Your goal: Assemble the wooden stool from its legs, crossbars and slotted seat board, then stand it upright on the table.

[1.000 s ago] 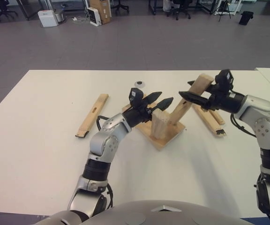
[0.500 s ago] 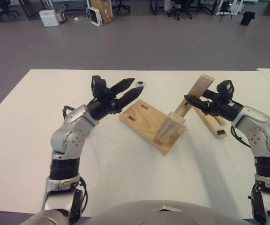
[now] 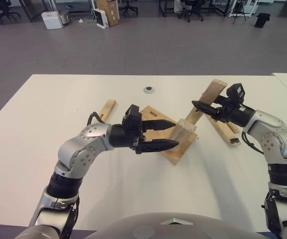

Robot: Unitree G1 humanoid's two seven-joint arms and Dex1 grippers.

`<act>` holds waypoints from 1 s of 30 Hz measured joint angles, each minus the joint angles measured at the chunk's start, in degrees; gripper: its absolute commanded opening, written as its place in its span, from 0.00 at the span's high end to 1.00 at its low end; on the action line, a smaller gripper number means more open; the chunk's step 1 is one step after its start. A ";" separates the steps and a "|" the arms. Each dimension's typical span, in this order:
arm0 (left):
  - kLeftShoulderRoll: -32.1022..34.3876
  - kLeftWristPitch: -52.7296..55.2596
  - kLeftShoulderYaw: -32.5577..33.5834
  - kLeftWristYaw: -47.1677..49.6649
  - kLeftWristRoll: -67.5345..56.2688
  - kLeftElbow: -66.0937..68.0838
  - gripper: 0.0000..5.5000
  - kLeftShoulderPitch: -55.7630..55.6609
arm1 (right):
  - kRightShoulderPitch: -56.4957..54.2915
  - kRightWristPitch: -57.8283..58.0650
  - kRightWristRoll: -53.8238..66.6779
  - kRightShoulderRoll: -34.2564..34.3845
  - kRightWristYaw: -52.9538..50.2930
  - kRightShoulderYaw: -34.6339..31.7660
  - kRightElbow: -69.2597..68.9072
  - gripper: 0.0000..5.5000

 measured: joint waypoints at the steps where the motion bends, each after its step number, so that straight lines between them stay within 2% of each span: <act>1: -0.13 -0.23 -0.86 -0.25 0.14 -0.01 0.41 0.01 | -0.33 0.00 0.00 0.07 0.19 0.23 0.00 0.33; 15: -7.23 -16.66 -6.43 0.75 14.18 11.69 0.41 -1.46 | -0.20 0.39 -0.23 -1.04 3.81 -0.08 -0.21 0.33; 23: -8.50 -19.08 -7.24 -1.53 15.76 14.50 0.41 -1.51 | 4.48 1.06 -0.20 -4.51 3.88 0.24 -5.78 0.33; 30: -8.85 -20.42 -7.24 -3.35 15.76 16.78 0.41 -2.15 | 6.66 1.17 -0.20 -4.49 3.85 0.35 -6.99 0.33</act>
